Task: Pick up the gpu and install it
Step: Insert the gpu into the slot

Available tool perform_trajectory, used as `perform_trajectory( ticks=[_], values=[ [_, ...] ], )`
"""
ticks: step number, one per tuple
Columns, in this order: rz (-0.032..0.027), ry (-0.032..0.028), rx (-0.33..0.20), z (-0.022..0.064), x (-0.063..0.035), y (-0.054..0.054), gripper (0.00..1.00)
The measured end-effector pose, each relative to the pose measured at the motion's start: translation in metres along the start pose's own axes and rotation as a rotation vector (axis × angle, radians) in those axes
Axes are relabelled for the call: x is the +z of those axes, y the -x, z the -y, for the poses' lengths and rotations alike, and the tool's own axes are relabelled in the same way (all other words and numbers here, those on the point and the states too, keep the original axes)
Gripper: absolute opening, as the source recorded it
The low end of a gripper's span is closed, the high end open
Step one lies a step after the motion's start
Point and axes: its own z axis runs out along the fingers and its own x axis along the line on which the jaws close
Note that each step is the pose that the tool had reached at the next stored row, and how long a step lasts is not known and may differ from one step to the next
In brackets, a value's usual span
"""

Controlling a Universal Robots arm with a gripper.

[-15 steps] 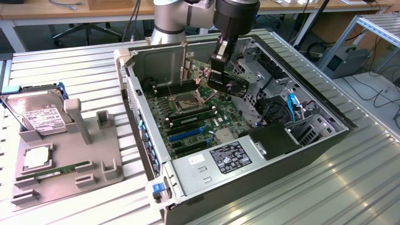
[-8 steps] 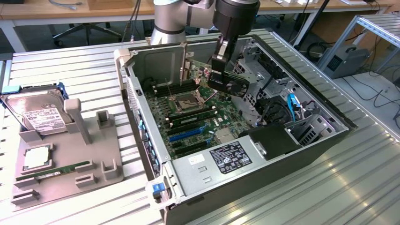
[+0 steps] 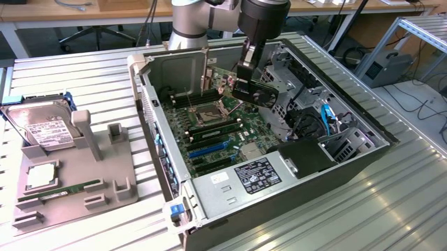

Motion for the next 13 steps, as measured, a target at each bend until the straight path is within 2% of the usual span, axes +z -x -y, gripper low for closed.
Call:
perform_trajectory(
  ticks=[13],
  values=[
    [0.0003,0.0009,-0.033,0.0000,0.0001,0.0000,0.27]
  ],
)
